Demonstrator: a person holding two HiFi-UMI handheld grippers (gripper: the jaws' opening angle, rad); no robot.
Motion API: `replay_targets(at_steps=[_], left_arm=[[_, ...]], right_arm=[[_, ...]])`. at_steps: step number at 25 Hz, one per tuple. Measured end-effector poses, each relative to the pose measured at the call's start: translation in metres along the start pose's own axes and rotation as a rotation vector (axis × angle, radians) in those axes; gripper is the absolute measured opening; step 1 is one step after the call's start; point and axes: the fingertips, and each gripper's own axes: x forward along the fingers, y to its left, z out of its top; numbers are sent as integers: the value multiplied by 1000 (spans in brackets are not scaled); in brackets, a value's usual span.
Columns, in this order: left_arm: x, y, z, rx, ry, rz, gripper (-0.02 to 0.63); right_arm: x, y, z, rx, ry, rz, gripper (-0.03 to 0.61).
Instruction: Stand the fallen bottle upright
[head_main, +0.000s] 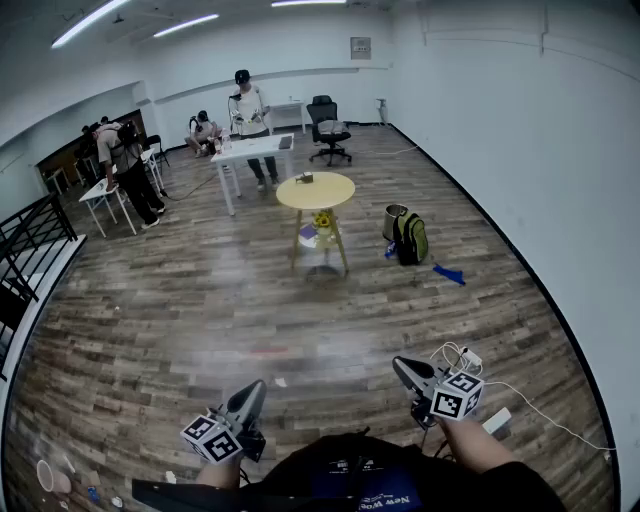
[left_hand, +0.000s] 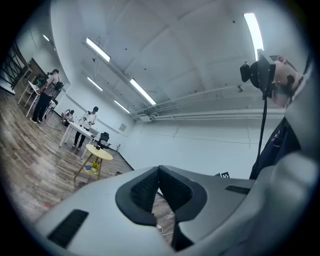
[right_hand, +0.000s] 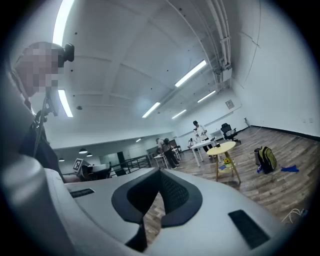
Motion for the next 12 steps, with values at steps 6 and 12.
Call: replay_targets(at_steps=[6, 12], left_arm=[[0, -9, -4, -1, -4, -5, 3], [-8, -9, -4, -9, -11, -5, 3]], right_arm=[[-8, 2, 3, 5, -10, 7, 6], [-10, 5, 6, 15, -39, -18, 9]])
